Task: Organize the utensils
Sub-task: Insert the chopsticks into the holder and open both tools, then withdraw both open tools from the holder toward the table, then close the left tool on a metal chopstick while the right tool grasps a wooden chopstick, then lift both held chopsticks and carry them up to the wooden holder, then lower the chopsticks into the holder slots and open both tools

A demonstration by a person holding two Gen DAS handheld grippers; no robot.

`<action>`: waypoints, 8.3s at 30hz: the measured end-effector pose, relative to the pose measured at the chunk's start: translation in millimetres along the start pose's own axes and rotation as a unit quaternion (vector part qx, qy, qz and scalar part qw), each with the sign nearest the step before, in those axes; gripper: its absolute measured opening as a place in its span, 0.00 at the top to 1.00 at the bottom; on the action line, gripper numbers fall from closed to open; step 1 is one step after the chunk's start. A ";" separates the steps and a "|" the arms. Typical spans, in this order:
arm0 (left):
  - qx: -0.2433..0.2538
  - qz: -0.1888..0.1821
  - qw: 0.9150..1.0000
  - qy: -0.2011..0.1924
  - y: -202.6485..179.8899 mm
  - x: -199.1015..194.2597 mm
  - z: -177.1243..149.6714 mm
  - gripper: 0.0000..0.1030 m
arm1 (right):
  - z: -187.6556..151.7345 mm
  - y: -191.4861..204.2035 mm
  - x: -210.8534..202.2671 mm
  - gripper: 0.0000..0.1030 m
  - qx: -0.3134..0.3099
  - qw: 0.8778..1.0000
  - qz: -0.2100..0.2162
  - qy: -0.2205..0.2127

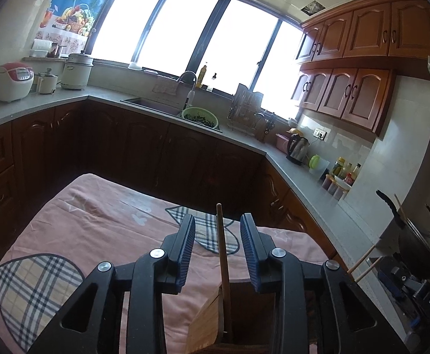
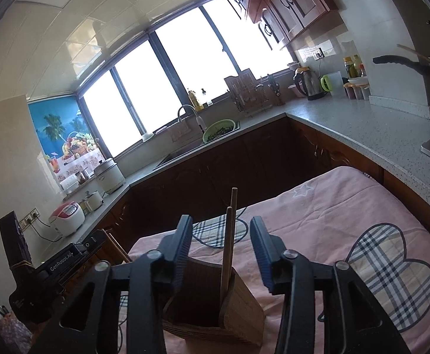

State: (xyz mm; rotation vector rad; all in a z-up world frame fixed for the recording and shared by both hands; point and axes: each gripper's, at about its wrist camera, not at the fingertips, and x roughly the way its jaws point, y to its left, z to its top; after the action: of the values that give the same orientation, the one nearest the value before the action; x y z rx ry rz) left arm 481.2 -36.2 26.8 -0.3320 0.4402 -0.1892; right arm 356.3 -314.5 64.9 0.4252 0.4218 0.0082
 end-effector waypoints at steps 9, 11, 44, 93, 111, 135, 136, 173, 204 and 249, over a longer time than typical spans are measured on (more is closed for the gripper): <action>0.001 0.008 1.000 -0.007 4.0 -59.5 -21.1 0.22 | -3.6 6.4 -40.6 0.15 -0.001 0.999 0.015 -0.028; 0.002 0.009 1.000 -0.001 6.7 -75.6 -28.4 0.22 | -9.4 7.9 -52.7 0.09 -0.007 0.999 0.016 -0.036; -0.018 0.049 0.994 0.099 40.2 -253.0 -96.1 0.18 | -118.3 -5.5 -178.7 0.07 -0.013 0.999 -0.015 0.027; 0.057 0.090 0.958 0.266 31.1 -173.9 -140.7 0.19 | -186.2 19.4 -68.3 0.68 -0.078 0.973 0.005 0.216; 0.085 0.084 0.944 0.308 26.1 -134.5 -157.9 0.35 | -197.3 15.0 -1.1 0.74 -0.090 0.955 -0.004 0.282; 0.140 0.081 0.938 0.306 11.9 -124.5 -160.5 0.95 | -198.6 26.1 18.8 0.93 -0.143 0.941 -0.026 0.305; 0.131 0.076 0.939 0.307 14.9 -125.7 -158.0 0.96 | -196.9 24.8 17.4 0.93 -0.137 0.942 -0.023 0.305; 0.079 -0.018 0.987 0.138 8.0 -320.1 -64.3 0.97 | -92.5 71.4 -158.3 0.96 -0.102 0.988 0.066 0.094; 0.069 -0.051 0.995 0.049 -1.2 -294.5 -21.9 0.97 | -47.4 58.3 -155.7 0.96 -0.087 0.994 0.056 0.029; 0.024 -0.018 1.000 0.009 -15.0 -18.1 1.3 0.97 | 13.6 3.0 -3.1 0.96 -0.025 0.999 -0.001 -0.028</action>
State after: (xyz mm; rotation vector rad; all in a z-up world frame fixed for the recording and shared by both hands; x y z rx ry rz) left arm 464.1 -45.3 40.2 -0.2913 0.4462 -0.2380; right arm 359.1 -317.4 78.6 0.3748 0.3664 0.0048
